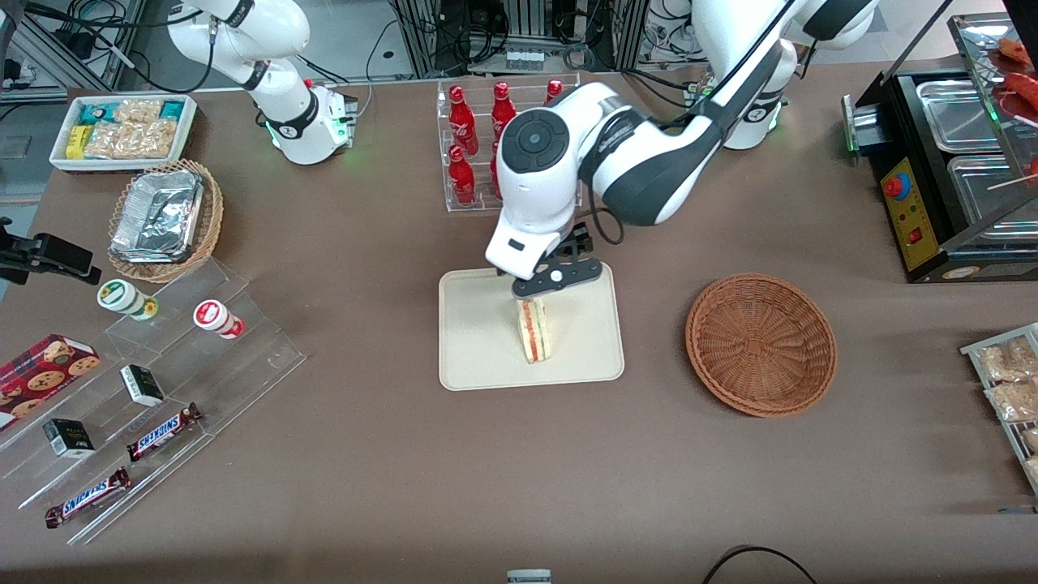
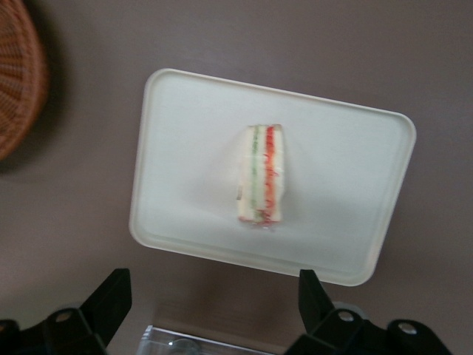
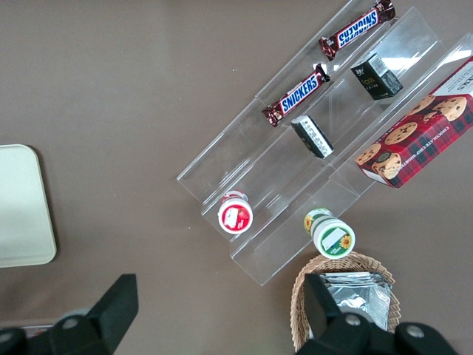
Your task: Place sandwich from basket to tray
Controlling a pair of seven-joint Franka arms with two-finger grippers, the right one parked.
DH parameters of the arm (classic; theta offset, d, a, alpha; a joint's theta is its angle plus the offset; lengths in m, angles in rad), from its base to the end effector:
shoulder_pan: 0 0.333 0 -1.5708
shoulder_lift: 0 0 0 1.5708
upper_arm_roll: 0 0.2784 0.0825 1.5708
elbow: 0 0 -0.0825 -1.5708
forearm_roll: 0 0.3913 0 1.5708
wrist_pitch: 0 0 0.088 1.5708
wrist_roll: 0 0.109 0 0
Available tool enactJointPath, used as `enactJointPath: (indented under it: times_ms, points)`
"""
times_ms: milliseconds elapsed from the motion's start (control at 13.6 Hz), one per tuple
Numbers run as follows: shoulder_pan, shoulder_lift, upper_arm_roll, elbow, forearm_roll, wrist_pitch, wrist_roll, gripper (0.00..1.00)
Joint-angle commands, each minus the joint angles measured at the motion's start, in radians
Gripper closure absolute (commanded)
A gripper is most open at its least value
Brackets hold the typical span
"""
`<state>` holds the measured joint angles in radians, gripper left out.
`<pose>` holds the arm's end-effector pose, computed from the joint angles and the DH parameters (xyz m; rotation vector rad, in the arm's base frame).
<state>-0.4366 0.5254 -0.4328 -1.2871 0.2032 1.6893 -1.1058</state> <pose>0.4956 -0.4698 0.4235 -3.0592 -0.3816 0.0829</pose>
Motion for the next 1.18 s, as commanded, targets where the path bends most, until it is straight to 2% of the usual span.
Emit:
enactJointPath:
  times_ms: [0,294,735,882,1103]
  points:
    - [0.091,-0.074,-0.001,-0.053,-0.019,-0.051,0.085,0.00]
    - [0.225,-0.203,-0.003,-0.228,-0.027,-0.030,0.272,0.00]
    - [0.447,-0.418,0.006,-0.422,-0.140,-0.037,0.682,0.00]
    - [0.470,-0.467,0.069,-0.426,-0.160,-0.123,0.884,0.00]
    - [0.461,-0.525,0.204,-0.419,-0.192,-0.200,1.085,0.00]
